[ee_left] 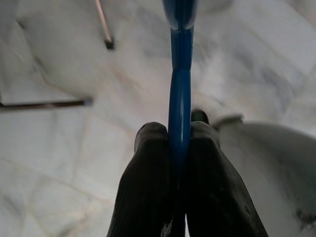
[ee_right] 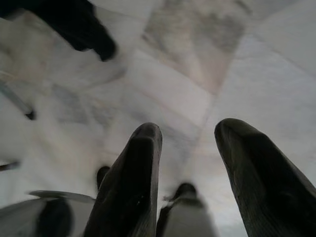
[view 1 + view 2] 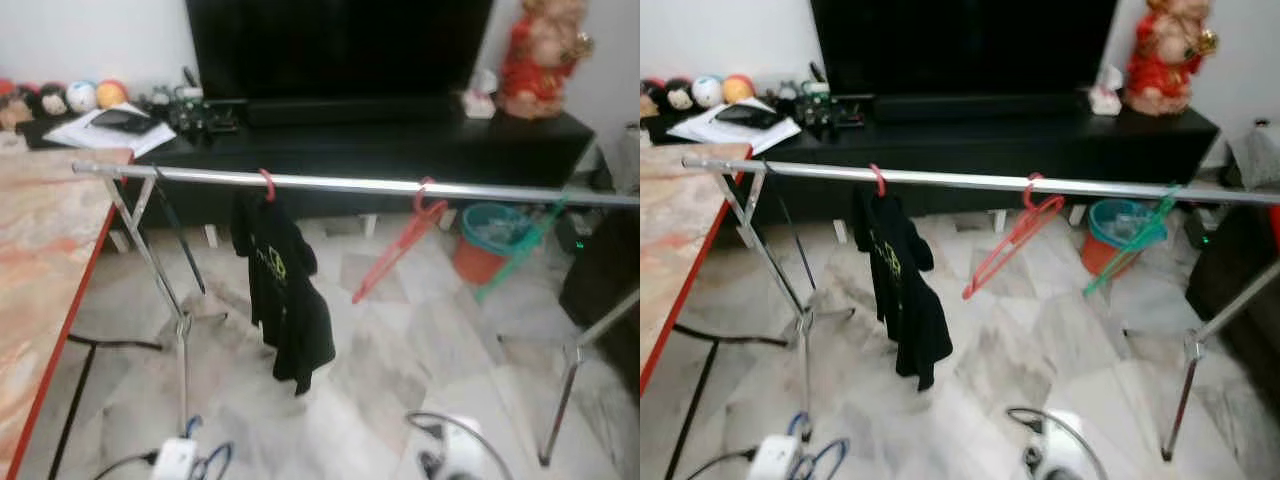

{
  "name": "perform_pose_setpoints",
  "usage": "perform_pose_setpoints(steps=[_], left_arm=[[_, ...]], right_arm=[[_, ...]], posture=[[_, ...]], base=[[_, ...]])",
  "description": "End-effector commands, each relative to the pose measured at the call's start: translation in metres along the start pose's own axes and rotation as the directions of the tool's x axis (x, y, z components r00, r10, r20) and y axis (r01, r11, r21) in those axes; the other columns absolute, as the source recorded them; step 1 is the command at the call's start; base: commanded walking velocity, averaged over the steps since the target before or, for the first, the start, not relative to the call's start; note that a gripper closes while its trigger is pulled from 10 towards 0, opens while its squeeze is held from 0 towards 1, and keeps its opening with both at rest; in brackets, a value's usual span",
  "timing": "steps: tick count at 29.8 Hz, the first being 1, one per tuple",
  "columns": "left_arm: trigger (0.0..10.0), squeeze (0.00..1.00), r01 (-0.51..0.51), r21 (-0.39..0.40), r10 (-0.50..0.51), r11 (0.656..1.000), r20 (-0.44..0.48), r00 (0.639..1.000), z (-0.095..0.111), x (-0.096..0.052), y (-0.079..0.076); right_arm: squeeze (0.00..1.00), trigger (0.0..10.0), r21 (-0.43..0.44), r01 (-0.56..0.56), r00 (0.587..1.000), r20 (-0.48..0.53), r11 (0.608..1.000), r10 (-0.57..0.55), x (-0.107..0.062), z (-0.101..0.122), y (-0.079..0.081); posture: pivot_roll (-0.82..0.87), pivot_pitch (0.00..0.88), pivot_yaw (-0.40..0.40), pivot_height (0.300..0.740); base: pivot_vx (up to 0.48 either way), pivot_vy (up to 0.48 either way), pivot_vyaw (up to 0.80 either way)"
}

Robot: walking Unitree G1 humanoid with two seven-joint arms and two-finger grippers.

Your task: Hang hanger

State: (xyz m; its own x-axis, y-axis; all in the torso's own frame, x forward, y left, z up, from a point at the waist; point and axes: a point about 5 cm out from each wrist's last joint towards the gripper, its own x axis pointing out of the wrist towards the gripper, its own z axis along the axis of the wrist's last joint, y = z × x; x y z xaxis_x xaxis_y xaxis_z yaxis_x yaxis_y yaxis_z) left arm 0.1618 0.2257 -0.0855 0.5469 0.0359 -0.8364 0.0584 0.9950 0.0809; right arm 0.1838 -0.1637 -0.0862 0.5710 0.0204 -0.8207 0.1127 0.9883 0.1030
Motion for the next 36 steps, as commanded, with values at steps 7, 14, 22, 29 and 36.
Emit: perform_pose_setpoints(steps=[7,14,22,29,36], left_arm=[[10.0,0.0,0.01,0.012,-0.01,1.0,-0.012,1.0,-0.0045,-0.0005,-0.0025],[10.0,0.0,0.009,0.016,-0.009,1.0,-0.01,1.0,-0.0026,0.0005,-0.0054],[10.0,0.0,0.011,0.019,-0.011,1.0,-0.011,1.0,-0.0024,0.0008,-0.0069],[10.0,0.0,0.013,0.023,-0.013,1.0,-0.011,1.0,-0.0029,0.0006,-0.0067],[10.0,0.0,0.015,0.025,-0.015,1.0,-0.009,1.0,-0.0028,0.0005,-0.0066]], right_arm=[[0.0,10.0,0.013,0.033,0.999,-0.023,0.999,-0.032,-0.0028,-0.0066,-0.0153],[0.0,10.0,0.009,0.022,1.0,-0.023,1.0,-0.022,-0.0026,-0.0059,-0.0148],[0.0,10.0,0.004,0.03,0.999,-0.02,1.0,-0.029,-0.0027,-0.0055,-0.0156],[0.0,10.0,0.015,0.042,0.999,-0.016,0.999,-0.041,-0.0028,-0.0056,-0.0164],[0.0,10.0,0.013,0.042,0.999,-0.016,0.999,-0.042,-0.0028,-0.0056,-0.0164]], posture=[[0.04,0.0,-0.019,0.74],[0.04,0.0,-0.019,0.74],[0.04,0.0,-0.019,0.74],[0.04,0.0,-0.02,0.74],[0.04,0.0,-0.02,0.74]], base=[[0.0,0.0,0.0],[0.0,0.0,0.0],[0.0,-0.268,0.0],[0.0,-0.307,0.0],[0.0,-0.305,0.0]])
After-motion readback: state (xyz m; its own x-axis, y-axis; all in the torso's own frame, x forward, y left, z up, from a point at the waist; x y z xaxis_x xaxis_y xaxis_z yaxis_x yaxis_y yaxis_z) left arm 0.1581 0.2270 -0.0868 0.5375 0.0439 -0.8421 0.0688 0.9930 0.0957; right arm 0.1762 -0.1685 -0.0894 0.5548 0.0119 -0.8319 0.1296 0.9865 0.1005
